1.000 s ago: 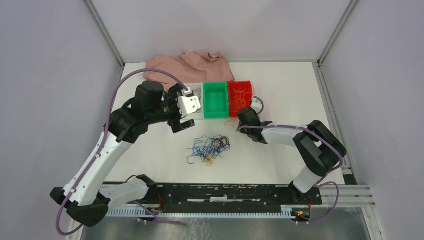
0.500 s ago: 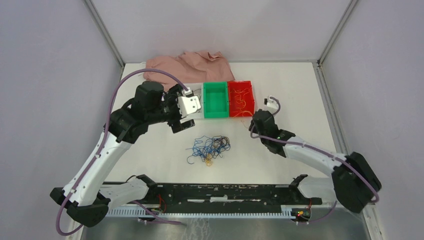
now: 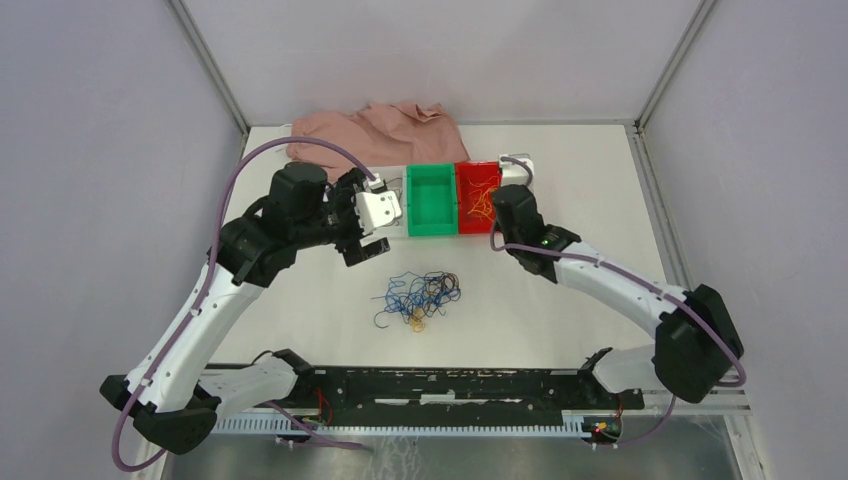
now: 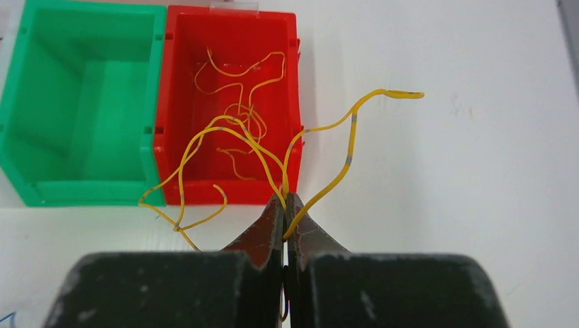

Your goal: Untangle the cables

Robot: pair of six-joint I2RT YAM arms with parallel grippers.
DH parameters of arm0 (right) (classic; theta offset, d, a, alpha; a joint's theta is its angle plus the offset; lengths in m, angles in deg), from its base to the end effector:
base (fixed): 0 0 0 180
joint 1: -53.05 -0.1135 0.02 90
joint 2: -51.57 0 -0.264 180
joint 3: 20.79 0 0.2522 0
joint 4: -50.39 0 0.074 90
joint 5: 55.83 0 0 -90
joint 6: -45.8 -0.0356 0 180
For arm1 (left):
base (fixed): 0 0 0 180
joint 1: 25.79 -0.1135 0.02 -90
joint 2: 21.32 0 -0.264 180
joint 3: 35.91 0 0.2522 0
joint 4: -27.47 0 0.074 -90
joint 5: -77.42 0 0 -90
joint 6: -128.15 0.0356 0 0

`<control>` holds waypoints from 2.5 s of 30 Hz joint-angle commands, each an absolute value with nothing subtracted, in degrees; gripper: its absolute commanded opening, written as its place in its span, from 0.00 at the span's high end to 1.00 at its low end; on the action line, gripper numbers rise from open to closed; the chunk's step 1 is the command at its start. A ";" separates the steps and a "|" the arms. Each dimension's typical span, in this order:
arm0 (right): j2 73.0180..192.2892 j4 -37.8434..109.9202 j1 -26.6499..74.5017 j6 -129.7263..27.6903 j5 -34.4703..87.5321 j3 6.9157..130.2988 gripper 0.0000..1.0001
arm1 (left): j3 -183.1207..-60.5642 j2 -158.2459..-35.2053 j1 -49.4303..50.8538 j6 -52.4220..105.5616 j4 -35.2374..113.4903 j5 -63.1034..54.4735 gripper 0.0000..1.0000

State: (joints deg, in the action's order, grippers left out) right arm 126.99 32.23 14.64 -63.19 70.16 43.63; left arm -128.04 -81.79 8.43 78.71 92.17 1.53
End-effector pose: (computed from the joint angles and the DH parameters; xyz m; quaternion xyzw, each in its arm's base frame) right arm 0.2409 0.1643 0.2708 0.0159 0.8348 -0.0024 0.5503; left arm 0.1568 -0.1171 0.4164 0.5762 0.6575 -0.0816 0.4785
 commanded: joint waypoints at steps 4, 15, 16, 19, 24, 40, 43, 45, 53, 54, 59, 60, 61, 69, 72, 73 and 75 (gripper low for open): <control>139.08 32.93 16.59 -45.52 74.74 54.19 1.00 | -130.38 -81.33 8.40 76.60 91.72 2.66 0.04; 152.22 32.50 16.84 -37.53 71.65 64.87 1.00 | -130.84 -81.14 8.38 75.94 91.69 3.47 0.05; 153.62 31.87 16.84 -37.79 70.91 66.38 1.00 | -130.74 -81.09 8.41 75.90 91.75 3.50 0.05; 157.79 30.09 16.84 -38.59 69.14 70.51 1.00 | -130.57 -80.83 8.40 75.68 91.70 3.57 0.05; 163.59 27.63 16.91 -41.73 67.54 73.95 1.00 | -130.71 -80.57 8.36 75.97 92.17 3.36 0.05; 158.02 23.59 19.74 -48.83 53.80 73.29 0.40 | -130.35 -80.56 8.43 76.01 92.25 4.01 0.05; 154.05 21.64 20.48 -49.17 52.09 73.58 0.30 | -130.65 -80.51 8.40 76.23 92.93 4.15 0.05; 151.85 21.10 21.02 -49.45 49.63 72.82 0.24 | -130.66 -80.47 8.41 76.66 93.46 4.25 0.05; 149.16 21.80 25.68 -57.30 39.13 73.48 0.33 | -131.16 -80.82 8.39 76.41 93.96 4.02 0.05; 149.98 21.89 26.11 -58.09 37.41 74.04 0.36 | -131.30 -80.81 8.40 76.40 93.95 4.03 0.06; 156.60 24.47 28.13 -61.87 32.74 77.14 0.52 | -130.94 -81.00 8.34 76.27 93.99 3.88 0.05; 159.01 24.31 28.10 -62.01 32.39 78.56 0.53 | -130.83 -81.00 8.32 76.21 93.97 3.93 0.05; 160.77 23.98 28.14 -62.16 31.93 80.02 0.54 | -130.71 -81.00 8.31 76.28 93.96 3.99 0.05; 168.88 23.46 28.10 -63.55 35.56 84.28 0.82 | -129.74 -80.13 7.90 76.89 93.96 3.51 0.06; 169.62 23.95 28.26 -64.13 37.19 82.81 0.93 | -129.56 -80.26 7.66 77.24 93.92 3.66 0.06; 169.95 23.97 28.22 -64.16 37.43 82.38 0.93 | -129.63 -80.33 7.62 77.30 93.90 3.78 0.06; 170.73 23.97 28.25 -64.19 37.87 81.73 0.94 | -129.72 -80.62 7.53 76.97 93.69 4.09 0.06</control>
State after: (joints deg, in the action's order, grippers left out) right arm 169.96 21.56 28.26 -63.27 35.54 81.99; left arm -128.83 -81.46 7.95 77.52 94.77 2.95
